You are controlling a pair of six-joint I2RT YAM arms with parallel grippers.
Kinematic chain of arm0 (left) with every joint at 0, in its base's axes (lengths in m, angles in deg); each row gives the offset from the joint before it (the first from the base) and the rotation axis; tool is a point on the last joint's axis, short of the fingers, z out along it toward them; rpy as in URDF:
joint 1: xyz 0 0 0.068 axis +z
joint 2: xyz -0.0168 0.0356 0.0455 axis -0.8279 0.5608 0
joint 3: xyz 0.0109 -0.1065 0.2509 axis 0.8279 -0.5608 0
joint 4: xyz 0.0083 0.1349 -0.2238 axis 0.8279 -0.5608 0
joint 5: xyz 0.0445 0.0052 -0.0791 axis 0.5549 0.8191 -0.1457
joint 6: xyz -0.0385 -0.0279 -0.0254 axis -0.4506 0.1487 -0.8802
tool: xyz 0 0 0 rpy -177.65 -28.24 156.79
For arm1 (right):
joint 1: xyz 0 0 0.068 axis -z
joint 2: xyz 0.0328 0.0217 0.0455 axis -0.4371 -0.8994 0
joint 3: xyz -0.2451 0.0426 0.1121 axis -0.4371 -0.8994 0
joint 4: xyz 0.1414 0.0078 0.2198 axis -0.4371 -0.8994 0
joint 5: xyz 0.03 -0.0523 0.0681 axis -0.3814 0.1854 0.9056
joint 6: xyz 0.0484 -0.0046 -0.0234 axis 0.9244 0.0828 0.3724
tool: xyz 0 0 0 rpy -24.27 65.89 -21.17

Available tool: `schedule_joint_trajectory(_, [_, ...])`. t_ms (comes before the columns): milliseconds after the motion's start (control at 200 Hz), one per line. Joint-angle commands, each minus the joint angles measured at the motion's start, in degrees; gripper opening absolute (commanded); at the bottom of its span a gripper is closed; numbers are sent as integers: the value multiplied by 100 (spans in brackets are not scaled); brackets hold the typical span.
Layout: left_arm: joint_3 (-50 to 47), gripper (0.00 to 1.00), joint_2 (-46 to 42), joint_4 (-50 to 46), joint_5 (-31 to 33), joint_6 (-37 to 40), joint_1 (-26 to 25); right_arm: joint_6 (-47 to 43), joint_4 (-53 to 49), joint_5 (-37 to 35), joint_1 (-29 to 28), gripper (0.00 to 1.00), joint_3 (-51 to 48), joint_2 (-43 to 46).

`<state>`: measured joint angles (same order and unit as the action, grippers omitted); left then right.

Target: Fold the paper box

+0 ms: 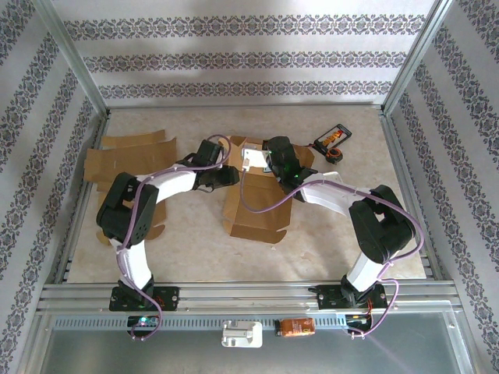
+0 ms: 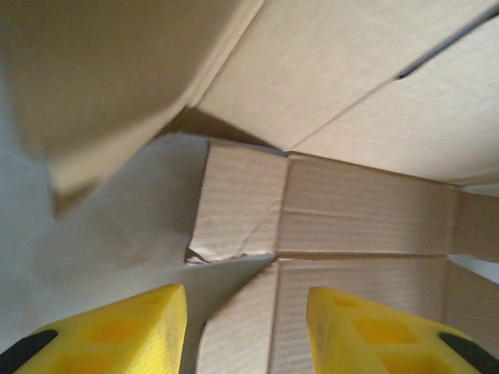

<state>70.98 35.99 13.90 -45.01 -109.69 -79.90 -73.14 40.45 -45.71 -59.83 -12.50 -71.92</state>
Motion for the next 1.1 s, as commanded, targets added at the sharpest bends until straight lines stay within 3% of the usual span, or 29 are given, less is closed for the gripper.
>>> schedule_joint_trajectory(0, [350, 45, 241, -384, 298, 317, -31, -43, 125, -60, -32, 0, -76, 18])
schedule_joint_trajectory(130, [375, 47, 449, -116, 169, 438, -34, 10, 108, -28, -36, 0, -93, 36])
schedule_joint_trajectory(285, [402, 47, 652, 485, -722, 313, -30, -3, 116, -63, -51, 0, -77, 9])
schedule_joint_trajectory(510, [308, 24, 628, 1053, -1163, 60, -29, 23, 151, -148, -77, 0, -71, -41])
schedule_joint_trajectory(620, [257, 17, 545, 1245, -1410, 60, -53, -7, 242, -242, -89, 0, -78, -96])
schedule_joint_trajectory(824, [187, 22, 530, 1699, -1790, -303, -170, -10, 468, -370, -97, 0, -63, -197])
schedule_joint_trajectory(1094, [-77, 32, 555, 1880, -1543, -352, -204, -43, 559, -388, -89, 0, -127, -196])
